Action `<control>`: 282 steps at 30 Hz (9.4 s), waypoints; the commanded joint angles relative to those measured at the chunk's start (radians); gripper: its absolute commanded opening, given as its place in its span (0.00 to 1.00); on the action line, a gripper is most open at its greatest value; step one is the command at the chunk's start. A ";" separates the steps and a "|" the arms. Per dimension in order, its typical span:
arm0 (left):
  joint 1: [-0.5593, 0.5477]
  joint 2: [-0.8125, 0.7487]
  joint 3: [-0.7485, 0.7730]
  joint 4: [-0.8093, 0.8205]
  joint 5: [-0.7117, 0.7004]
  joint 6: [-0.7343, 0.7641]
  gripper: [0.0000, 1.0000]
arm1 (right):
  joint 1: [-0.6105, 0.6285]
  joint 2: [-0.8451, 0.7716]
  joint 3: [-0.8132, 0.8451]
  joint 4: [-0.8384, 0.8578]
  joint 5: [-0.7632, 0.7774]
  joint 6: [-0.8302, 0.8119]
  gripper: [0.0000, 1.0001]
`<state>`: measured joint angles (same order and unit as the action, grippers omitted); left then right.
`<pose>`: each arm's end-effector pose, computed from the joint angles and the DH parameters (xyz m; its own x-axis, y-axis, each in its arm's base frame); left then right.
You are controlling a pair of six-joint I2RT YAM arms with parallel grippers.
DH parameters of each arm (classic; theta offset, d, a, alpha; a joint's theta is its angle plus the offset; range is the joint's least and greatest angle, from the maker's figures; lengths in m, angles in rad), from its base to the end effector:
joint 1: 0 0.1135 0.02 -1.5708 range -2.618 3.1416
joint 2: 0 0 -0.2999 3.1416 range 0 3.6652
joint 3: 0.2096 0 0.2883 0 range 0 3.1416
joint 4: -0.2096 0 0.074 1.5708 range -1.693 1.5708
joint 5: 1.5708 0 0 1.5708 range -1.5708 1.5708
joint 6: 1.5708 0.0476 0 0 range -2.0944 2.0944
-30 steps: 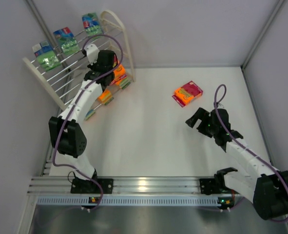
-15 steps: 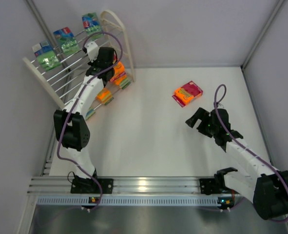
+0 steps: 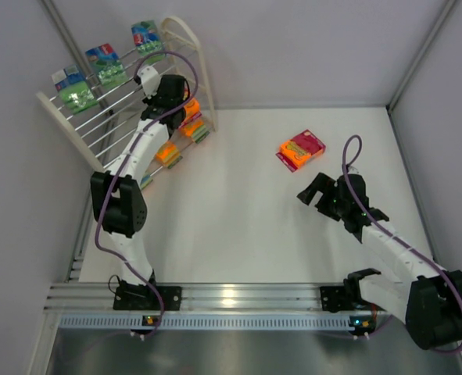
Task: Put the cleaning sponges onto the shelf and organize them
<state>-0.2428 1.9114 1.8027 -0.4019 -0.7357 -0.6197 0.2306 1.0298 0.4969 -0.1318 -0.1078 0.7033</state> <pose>0.4953 -0.0898 0.3718 -0.1596 -0.4041 -0.9007 -0.5931 0.7686 -0.2397 0.2270 0.0586 0.2041 -0.6583 0.5059 -0.5574 0.1522 0.8146 0.5597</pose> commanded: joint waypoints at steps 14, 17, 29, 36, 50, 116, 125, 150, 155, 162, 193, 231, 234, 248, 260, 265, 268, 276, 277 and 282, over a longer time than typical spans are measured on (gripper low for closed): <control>0.004 -0.046 -0.016 0.063 0.010 0.005 0.43 | -0.011 -0.002 0.012 0.083 -0.010 0.010 0.99; 0.002 -0.067 -0.032 0.061 0.018 -0.002 0.52 | -0.013 0.000 0.014 0.083 -0.016 0.009 0.99; -0.030 -0.170 -0.058 0.061 0.067 0.012 0.80 | -0.011 -0.008 -0.003 0.095 -0.032 0.024 0.99; -0.095 -0.212 -0.094 0.061 0.154 0.057 0.78 | -0.011 -0.031 -0.017 0.093 -0.032 0.027 0.99; -0.233 -0.144 -0.074 0.058 0.159 0.161 0.75 | -0.011 -0.050 -0.031 0.077 -0.027 0.024 0.99; -0.166 -0.172 -0.098 0.144 0.515 0.308 0.78 | -0.020 0.258 0.337 0.047 0.290 0.027 0.99; -0.302 -0.397 -0.397 0.143 0.507 0.259 0.98 | -0.071 0.481 0.517 0.078 0.411 0.101 0.99; -0.286 -0.459 -0.602 0.144 0.526 0.219 0.97 | -0.089 0.905 0.822 0.052 0.404 0.068 0.73; -0.273 -0.439 -0.600 0.143 0.521 0.209 0.97 | -0.089 0.920 0.825 0.031 0.411 0.062 0.64; -0.247 -0.434 -0.625 0.144 0.535 0.196 0.97 | -0.086 0.940 0.832 0.034 0.375 0.041 0.60; -0.254 -0.411 -0.609 0.117 0.894 0.124 0.92 | 0.179 0.638 0.618 -0.066 0.168 -0.229 0.22; -0.382 -0.535 -0.948 0.037 0.706 -0.038 0.78 | 0.570 0.537 0.482 -0.002 0.164 -0.068 0.65; -0.383 -0.528 -0.951 0.038 0.717 -0.046 0.78 | 0.570 0.492 0.489 -0.051 0.206 -0.053 0.68; -0.467 -0.460 -0.948 0.035 0.656 -0.077 0.73 | 0.354 0.129 0.347 -0.288 0.293 0.053 0.95; -0.475 -0.410 -0.944 0.037 0.595 -0.103 0.68 | 0.248 -0.065 0.238 -0.361 0.329 0.065 0.99; -0.486 -0.402 -0.936 0.037 0.581 -0.106 0.68 | 0.243 -0.042 0.226 -0.342 0.297 0.068 0.99; -0.489 -0.396 -0.927 0.037 0.573 -0.107 0.68 | 0.243 -0.017 0.224 -0.327 0.280 0.074 0.99; -0.501 -0.354 -0.922 0.038 0.524 -0.138 0.61 | 0.240 -0.016 0.218 -0.321 0.286 0.073 0.99; -0.501 -0.354 -0.922 0.037 0.519 -0.146 0.58 | 0.242 -0.016 0.216 -0.319 0.286 0.073 1.00; -0.498 -0.379 -0.910 0.037 0.503 -0.179 0.42 | 0.242 -0.010 0.190 -0.307 0.266 0.084 0.99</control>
<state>-0.7452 1.5364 0.8715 -0.3523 -0.1806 -0.7727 0.4854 1.0222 0.7048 -0.4587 0.1692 0.7681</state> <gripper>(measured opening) 0.444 0.993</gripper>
